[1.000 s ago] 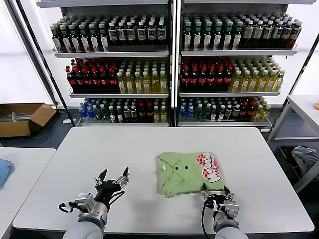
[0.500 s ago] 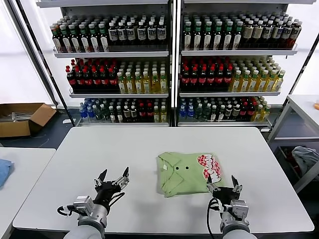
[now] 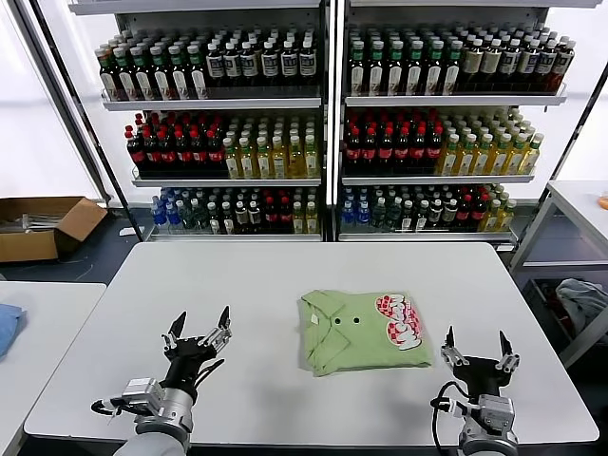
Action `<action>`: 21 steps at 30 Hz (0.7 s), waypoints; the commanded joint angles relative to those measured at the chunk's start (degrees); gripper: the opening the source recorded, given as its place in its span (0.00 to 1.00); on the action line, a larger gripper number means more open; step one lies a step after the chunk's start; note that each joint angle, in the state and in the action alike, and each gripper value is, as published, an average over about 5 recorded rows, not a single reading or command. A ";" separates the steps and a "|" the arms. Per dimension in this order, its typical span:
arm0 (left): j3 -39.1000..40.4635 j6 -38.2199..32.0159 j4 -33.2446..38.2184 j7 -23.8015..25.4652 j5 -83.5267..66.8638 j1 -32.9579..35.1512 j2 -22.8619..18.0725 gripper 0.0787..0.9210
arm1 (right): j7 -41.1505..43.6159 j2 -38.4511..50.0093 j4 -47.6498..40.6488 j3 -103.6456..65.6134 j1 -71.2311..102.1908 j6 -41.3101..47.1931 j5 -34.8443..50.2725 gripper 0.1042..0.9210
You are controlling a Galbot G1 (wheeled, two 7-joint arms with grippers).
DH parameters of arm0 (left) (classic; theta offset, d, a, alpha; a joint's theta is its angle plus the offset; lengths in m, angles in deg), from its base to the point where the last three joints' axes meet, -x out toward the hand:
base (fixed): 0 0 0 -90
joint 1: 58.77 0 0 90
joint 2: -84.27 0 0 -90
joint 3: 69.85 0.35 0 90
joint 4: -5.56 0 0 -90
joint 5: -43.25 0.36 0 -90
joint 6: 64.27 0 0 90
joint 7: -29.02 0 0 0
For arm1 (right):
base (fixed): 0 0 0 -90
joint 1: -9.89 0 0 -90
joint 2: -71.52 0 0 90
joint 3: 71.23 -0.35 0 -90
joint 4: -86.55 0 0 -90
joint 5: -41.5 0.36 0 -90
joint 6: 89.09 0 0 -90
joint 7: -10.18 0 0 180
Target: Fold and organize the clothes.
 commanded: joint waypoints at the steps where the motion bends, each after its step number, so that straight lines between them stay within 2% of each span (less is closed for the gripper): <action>1: -1.64 -4.15 -1.64 1.58 1.41 0.11 0.75 0.88 | -0.17 -0.13 0.51 -3.15 1.22 -0.54 1.03 0.88; 9: -2.95 -4.15 -1.84 2.47 1.19 1.27 1.37 0.88 | 2.80 0.12 0.42 -1.81 0.97 0.13 1.94 0.88; 21: -2.24 -4.35 -2.17 2.64 1.61 0.98 0.24 0.88 | 3.76 -0.03 0.60 -0.44 1.80 1.04 1.58 0.88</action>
